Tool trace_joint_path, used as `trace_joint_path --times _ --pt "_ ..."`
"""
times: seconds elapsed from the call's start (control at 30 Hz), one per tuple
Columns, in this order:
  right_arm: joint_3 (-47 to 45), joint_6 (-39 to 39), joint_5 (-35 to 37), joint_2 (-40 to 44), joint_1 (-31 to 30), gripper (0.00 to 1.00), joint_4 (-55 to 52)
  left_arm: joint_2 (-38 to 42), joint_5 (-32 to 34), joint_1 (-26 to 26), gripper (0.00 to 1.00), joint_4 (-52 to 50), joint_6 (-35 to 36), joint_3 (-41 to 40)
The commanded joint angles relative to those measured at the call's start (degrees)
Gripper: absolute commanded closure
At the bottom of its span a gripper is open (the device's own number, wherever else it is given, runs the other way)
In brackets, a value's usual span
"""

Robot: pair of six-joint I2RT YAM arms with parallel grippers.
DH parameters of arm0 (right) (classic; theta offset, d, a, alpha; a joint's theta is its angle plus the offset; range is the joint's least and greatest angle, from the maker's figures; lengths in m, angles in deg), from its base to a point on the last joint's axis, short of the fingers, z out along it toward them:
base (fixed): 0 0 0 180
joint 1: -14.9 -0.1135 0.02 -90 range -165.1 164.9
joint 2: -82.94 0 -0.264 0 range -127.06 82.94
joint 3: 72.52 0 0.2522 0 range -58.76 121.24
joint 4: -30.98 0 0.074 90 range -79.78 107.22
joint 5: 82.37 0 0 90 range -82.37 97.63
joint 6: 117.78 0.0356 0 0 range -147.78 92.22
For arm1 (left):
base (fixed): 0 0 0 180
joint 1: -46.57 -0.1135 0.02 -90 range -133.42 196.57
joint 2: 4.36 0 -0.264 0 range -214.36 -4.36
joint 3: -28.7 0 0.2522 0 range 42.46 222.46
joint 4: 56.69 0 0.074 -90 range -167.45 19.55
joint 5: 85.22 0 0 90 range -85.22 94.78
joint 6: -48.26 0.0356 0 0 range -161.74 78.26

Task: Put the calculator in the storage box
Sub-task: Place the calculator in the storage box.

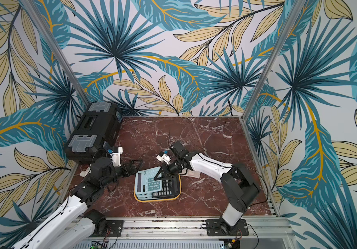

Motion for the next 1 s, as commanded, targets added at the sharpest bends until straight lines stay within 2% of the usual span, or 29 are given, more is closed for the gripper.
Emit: trace_joint_path --times 0.0,0.43,0.97 --pt "-1.2 -1.8 -2.1 -1.0 -0.3 0.91 -0.5 -0.2 -0.8 -0.5 0.0 2.4 -0.6 -1.6" --pt "-1.2 -3.3 -0.7 -1.9 -0.3 0.73 -1.4 -0.3 -1.6 -0.5 0.0 3.7 -1.6 -1.7" --pt "1.9 -7.5 5.9 -0.1 -0.2 0.6 -10.5 0.1 -2.2 -0.5 0.0 4.1 -2.1 -2.2"
